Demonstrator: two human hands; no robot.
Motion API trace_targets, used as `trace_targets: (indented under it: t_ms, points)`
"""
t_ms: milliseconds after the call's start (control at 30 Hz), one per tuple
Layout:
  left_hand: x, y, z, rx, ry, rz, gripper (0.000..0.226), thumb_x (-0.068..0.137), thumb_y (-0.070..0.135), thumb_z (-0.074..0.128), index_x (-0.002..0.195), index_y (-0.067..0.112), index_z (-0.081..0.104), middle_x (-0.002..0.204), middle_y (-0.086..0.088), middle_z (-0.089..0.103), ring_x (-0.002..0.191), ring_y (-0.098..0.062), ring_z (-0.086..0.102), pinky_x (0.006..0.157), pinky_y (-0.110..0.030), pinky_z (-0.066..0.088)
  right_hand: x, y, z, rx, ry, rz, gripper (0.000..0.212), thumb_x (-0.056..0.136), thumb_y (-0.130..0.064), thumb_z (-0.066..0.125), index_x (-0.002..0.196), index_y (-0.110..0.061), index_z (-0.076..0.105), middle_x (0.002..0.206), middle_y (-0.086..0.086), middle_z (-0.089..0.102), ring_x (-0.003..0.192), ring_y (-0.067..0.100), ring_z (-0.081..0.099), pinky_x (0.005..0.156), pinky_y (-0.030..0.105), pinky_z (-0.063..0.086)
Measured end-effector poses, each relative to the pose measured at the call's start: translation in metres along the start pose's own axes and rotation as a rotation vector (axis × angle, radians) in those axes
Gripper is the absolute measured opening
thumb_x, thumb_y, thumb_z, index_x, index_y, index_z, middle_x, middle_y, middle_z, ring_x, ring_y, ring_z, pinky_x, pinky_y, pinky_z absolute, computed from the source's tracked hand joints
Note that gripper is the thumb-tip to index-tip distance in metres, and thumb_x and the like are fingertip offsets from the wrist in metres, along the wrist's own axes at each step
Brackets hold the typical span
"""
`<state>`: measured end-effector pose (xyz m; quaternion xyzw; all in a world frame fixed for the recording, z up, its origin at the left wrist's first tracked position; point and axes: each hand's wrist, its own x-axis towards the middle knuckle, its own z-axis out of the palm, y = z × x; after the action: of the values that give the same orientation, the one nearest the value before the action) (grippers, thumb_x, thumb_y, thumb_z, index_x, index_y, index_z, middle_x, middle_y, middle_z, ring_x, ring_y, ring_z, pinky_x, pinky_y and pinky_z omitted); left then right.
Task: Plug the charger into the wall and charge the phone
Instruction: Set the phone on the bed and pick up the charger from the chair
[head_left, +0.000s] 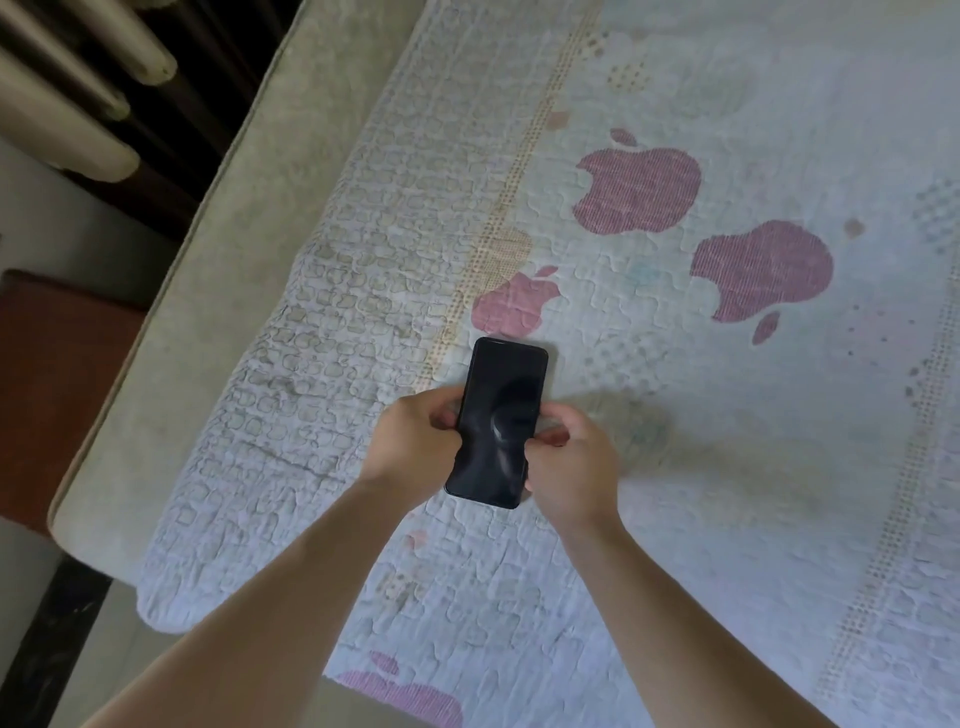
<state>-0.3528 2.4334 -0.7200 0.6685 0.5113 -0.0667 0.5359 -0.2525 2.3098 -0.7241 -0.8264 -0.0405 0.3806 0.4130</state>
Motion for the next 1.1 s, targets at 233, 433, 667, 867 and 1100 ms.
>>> trace_targets:
  t_ms: [233,433,667,867,1100]
  points:
    - [0.004,-0.001,-0.002,0.053,-0.045,0.004,0.063,0.075,-0.003,0.043,0.098,0.048,0.072,0.079,-0.005,0.068,0.073,-0.022,0.065,0.061,-0.03,0.053,-0.004,-0.003,0.002,-0.011,0.036,0.02,0.025,0.081,-0.002,0.058,0.084,-0.025,0.067,0.076,0.005,0.071,0.075,0.031,0.067,0.068,0.047,0.058]
    - [0.001,-0.001,-0.003,0.073,-0.07,0.026,0.064,0.079,0.0,0.047,0.099,0.057,0.066,0.083,0.007,0.07,0.078,-0.017,0.068,0.063,-0.032,0.058,-0.006,-0.007,-0.002,-0.044,0.008,0.049,0.028,0.082,-0.006,0.061,0.08,-0.035,0.062,0.075,-0.003,0.07,0.075,0.025,0.07,0.068,0.045,0.061]
    - [-0.028,-0.003,-0.018,-0.01,0.091,0.032,0.049,0.091,0.018,0.063,0.137,0.034,0.055,0.113,0.02,0.059,0.101,0.002,0.059,0.05,-0.011,0.048,-0.02,-0.022,-0.024,-0.094,-0.026,0.033,0.032,0.085,-0.015,0.062,0.089,-0.045,0.053,0.084,-0.01,0.065,0.075,0.012,0.066,0.065,0.037,0.061]
    - [-0.069,0.033,-0.036,0.087,0.129,0.085,0.046,0.095,0.04,0.058,0.14,0.034,0.052,0.136,0.012,0.056,0.101,0.008,0.055,0.066,-0.008,0.04,-0.048,-0.049,-0.047,-0.319,-0.149,-0.071,0.025,0.091,-0.035,0.061,0.116,-0.032,0.057,0.108,-0.009,0.06,0.082,0.003,0.059,0.054,0.018,0.039]
    - [-0.156,0.083,-0.059,0.495,0.2,0.194,0.063,0.098,0.054,0.044,0.152,0.023,0.037,0.158,-0.001,0.038,0.141,-0.023,0.04,0.109,-0.041,0.044,-0.099,-0.106,-0.086,-0.724,-0.192,-0.43,0.052,0.094,-0.042,0.058,0.14,-0.018,0.05,0.128,0.007,0.058,0.11,0.023,0.059,0.079,0.028,0.045]
